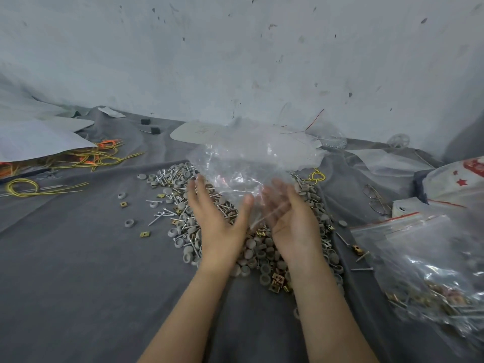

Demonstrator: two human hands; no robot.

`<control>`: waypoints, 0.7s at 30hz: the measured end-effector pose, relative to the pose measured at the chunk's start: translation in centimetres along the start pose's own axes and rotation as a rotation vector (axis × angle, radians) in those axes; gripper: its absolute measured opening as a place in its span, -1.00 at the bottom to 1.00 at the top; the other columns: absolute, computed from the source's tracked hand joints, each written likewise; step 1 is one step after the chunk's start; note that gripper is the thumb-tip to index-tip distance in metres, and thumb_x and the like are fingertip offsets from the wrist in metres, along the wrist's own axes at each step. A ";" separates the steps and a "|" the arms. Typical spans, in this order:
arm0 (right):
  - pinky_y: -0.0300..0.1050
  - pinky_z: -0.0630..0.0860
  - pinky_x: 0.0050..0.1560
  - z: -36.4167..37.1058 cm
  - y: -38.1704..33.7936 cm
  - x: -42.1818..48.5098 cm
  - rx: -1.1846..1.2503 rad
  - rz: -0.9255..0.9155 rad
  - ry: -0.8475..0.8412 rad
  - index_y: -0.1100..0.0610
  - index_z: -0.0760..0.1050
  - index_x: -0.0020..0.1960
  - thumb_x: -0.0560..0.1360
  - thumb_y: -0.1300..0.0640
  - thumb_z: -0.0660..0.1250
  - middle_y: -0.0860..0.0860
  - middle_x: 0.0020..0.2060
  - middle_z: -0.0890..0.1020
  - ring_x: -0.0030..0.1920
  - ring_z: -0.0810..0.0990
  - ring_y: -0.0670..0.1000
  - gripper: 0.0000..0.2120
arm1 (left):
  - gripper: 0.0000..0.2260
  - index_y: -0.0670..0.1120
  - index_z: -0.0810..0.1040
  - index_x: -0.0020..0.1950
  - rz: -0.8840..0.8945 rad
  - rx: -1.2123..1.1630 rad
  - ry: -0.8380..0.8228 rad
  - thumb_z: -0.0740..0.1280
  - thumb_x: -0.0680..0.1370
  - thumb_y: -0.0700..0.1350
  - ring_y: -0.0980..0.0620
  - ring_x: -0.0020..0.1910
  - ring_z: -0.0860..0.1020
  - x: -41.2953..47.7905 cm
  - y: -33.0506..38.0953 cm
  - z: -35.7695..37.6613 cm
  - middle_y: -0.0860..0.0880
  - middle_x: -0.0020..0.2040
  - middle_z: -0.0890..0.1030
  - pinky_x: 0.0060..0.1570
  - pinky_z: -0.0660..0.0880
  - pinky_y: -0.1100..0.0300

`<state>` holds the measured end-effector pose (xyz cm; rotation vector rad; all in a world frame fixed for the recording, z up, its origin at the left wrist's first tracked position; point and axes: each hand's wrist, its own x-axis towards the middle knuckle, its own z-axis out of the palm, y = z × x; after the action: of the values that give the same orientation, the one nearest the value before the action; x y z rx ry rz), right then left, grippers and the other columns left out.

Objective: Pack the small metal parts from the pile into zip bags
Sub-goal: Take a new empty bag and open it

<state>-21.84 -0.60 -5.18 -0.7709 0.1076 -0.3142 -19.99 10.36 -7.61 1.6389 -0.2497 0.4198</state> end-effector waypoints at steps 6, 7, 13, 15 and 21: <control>-0.06 0.56 0.14 2.3 0.9 -1.5 0.102 0.253 -0.282 0.32 0.40 0.32 0.49 -0.16 0.21 0.23 0.17 0.60 0.15 0.61 0.13 -0.38 | -0.37 -0.25 0.37 0.39 -0.453 -0.883 -0.332 0.45 0.42 -0.01 -0.10 0.22 0.56 0.8 2.0 -0.1 -0.22 0.26 0.55 0.11 0.56 0.10; -0.03 0.52 0.19 2.5 0.8 -1.6 0.131 0.250 -0.307 0.32 0.33 0.37 0.48 -0.21 0.18 0.23 0.20 0.58 0.19 0.58 0.14 -0.30 | -0.43 -0.26 0.40 0.37 -0.491 -0.920 -0.372 0.42 0.44 -0.04 -0.12 0.24 0.54 0.5 2.4 0.2 -0.25 0.26 0.54 0.20 0.51 0.07; 0.13 0.41 0.26 2.7 -0.3 -1.3 0.204 0.242 -0.427 0.24 0.25 0.42 0.38 -0.43 0.09 0.28 0.36 0.41 0.33 0.45 0.22 -0.11 | -0.53 -0.10 0.37 0.43 -0.518 -0.961 -0.605 0.23 0.55 0.04 -0.06 0.38 0.42 -1.0 3.4 0.9 -0.16 0.37 0.47 0.42 0.26 0.01; 0.24 0.36 0.29 2.7 -0.3 -1.2 0.228 0.274 -0.450 0.20 0.23 0.44 0.36 -0.45 0.10 0.29 0.36 0.41 0.36 0.41 0.28 -0.09 | -0.41 -0.05 0.37 0.43 -0.480 -0.889 -0.577 0.34 0.47 0.18 -0.03 0.43 0.36 -1.0 3.1 0.6 -0.12 0.42 0.42 0.45 0.23 0.01; 0.31 0.31 0.29 2.2 0.4 -2.0 0.368 0.219 -0.471 -0.05 0.34 0.44 0.30 -0.49 0.18 0.20 0.40 0.39 0.38 0.35 0.31 -0.17 | -0.34 -0.13 0.38 0.39 -0.461 -1.135 -0.442 0.34 0.39 0.20 -0.15 0.27 0.52 0.8 3.1 -0.7 -0.17 0.30 0.53 0.23 0.48 -0.03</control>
<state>-23.20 1.82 -3.92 -0.4447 -0.3018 0.0621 -20.62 10.81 -4.40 0.5961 -0.3396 -0.4118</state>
